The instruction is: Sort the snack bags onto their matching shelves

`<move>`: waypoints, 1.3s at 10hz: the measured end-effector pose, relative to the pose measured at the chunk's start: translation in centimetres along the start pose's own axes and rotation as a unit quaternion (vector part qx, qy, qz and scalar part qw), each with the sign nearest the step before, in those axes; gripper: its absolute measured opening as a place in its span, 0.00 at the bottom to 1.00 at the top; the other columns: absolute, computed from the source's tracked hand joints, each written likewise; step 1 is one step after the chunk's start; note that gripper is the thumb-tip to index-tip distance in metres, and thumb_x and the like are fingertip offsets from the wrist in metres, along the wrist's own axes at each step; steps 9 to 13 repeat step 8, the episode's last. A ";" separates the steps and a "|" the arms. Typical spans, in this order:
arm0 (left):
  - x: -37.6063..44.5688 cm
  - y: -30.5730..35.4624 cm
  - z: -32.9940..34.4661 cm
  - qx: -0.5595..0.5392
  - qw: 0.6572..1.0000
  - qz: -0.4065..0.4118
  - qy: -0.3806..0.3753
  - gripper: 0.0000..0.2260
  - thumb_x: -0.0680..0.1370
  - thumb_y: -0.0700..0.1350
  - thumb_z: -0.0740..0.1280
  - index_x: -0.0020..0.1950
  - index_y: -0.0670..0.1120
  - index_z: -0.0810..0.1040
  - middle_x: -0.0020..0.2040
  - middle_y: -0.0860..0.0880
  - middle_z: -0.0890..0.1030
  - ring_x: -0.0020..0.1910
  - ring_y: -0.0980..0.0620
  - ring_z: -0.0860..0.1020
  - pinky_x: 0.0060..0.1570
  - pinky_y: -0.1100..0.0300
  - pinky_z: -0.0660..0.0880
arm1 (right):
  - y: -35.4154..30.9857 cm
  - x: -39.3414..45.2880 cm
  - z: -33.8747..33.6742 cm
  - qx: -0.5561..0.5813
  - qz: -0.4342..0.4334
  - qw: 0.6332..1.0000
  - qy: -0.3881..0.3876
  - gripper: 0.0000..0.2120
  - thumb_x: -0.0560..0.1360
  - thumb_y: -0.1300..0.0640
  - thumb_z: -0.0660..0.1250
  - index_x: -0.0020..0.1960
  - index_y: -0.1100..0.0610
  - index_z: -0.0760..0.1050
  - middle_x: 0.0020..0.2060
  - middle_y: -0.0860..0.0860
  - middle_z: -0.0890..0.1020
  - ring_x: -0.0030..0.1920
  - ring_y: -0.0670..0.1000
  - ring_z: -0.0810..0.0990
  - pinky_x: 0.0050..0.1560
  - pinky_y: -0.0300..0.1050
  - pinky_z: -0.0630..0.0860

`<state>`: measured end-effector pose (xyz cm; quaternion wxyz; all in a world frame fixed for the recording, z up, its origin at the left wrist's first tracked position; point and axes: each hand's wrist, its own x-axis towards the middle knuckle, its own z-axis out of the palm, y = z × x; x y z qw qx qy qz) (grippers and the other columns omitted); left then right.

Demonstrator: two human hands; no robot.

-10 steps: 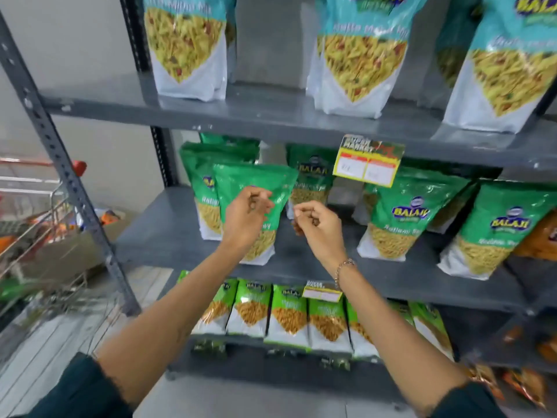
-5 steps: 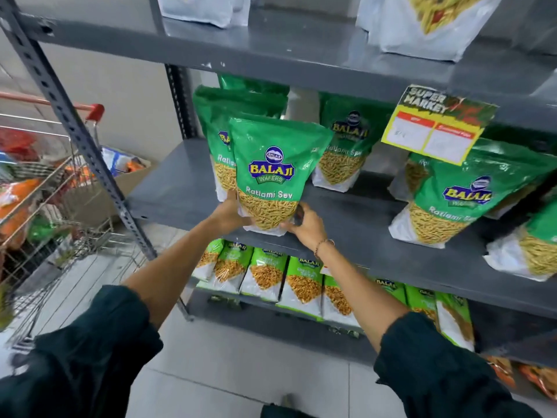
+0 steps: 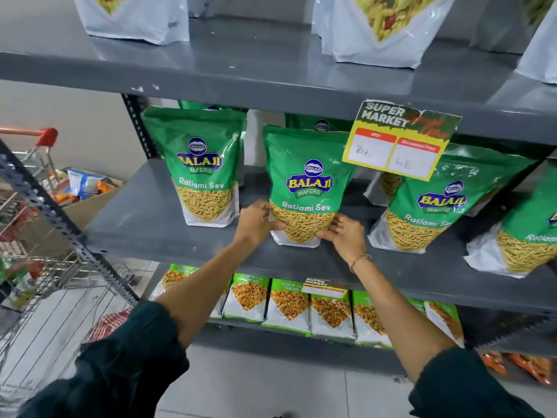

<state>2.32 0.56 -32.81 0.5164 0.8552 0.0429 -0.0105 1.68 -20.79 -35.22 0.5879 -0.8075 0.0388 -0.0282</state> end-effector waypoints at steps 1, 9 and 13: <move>1.5 0.9 1.6 0.015 1.000 0.012 -0.007 0.21 0.59 0.42 0.80 0.47 0.40 0.77 0.45 0.40 0.84 0.47 0.41 0.81 0.48 0.47 0.79 | 0.3 1.0 -1.4 -0.005 0.010 1.000 0.016 0.24 0.62 0.72 0.73 0.57 0.67 0.73 0.53 0.62 0.81 0.41 0.45 0.80 0.42 0.32 0.79; 0.9 0.5 2.5 0.089 0.995 0.036 -0.033 0.31 0.74 0.49 0.68 0.72 0.39 0.60 0.68 0.38 0.72 0.67 0.38 0.71 0.63 0.50 0.69 | 0.7 0.2 -1.8 -0.078 -0.049 0.995 0.030 0.26 0.67 0.62 0.73 0.62 0.62 0.70 0.56 0.53 0.78 0.56 0.50 0.76 0.58 0.41 0.73; 0.9 0.5 2.5 0.089 0.995 0.036 -0.033 0.31 0.74 0.49 0.68 0.72 0.39 0.60 0.68 0.38 0.72 0.67 0.38 0.71 0.63 0.50 0.69 | 0.7 0.2 -1.8 -0.078 -0.049 0.995 0.030 0.26 0.67 0.62 0.73 0.62 0.62 0.70 0.56 0.53 0.78 0.56 0.50 0.76 0.58 0.41 0.73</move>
